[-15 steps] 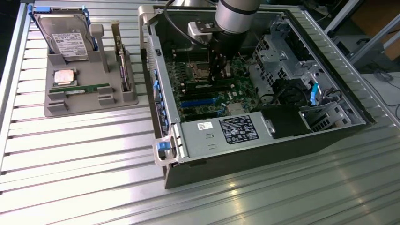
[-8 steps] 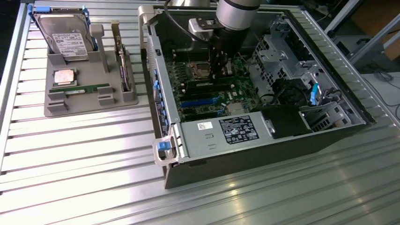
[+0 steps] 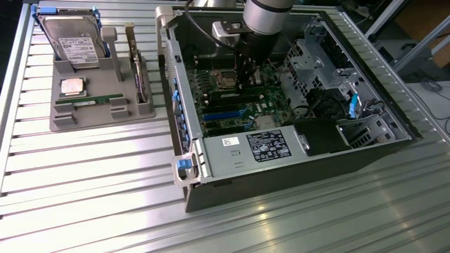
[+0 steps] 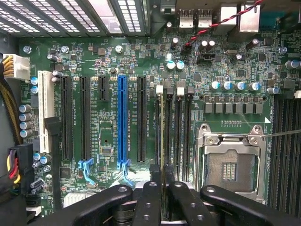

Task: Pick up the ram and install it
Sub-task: 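Insert the ram into the slot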

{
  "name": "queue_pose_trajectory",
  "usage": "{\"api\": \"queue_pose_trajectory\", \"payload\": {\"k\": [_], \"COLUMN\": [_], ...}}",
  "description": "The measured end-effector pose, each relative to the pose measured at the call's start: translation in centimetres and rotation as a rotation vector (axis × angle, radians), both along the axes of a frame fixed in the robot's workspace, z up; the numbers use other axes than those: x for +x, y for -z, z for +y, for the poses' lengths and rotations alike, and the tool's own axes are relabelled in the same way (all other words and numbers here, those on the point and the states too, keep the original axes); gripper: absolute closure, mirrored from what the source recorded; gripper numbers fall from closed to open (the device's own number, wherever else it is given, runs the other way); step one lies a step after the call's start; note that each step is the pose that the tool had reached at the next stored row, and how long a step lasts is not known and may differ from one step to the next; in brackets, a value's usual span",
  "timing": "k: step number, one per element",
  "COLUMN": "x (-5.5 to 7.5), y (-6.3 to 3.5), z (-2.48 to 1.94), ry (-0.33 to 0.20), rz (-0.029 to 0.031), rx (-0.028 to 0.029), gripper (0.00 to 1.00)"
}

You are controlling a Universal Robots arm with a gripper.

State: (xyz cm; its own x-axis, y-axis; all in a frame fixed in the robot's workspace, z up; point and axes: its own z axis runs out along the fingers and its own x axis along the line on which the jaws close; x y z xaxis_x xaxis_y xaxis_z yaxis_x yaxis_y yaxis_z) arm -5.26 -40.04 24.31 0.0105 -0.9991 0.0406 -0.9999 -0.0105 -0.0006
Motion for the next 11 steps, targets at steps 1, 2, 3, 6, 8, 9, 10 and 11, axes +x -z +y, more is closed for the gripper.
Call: {"api": "queue_pose_trajectory", "payload": {"k": [1, 2, 3, 6, 8, 9, 10, 11], "x": [0.0, 0.0, 0.0, 0.0, 0.02, 0.05, 0.17, 0.24], "y": [0.02, 0.06, 0.11, 0.17, 0.18, 0.18, 0.2, 0.21], "z": [0.0, -0.03, -0.05, -0.11, -0.12, -0.12, -0.12, -0.12], "ry": [0.0, 0.0, 0.0, 0.0, 0.0, 0.0, 0.0, 0.0], "rz": [0.0, -0.0001, -0.0001, 0.0001, 0.0, 0.0, -0.0001, -0.0001], "rx": [0.0001, 0.0002, 0.0002, -0.0001, 0.0001, 0.0, 0.0002, 0.0001], "gripper": [0.87, 0.87, 0.87, 0.87, 0.87, 0.87, 0.87, 0.87]}}
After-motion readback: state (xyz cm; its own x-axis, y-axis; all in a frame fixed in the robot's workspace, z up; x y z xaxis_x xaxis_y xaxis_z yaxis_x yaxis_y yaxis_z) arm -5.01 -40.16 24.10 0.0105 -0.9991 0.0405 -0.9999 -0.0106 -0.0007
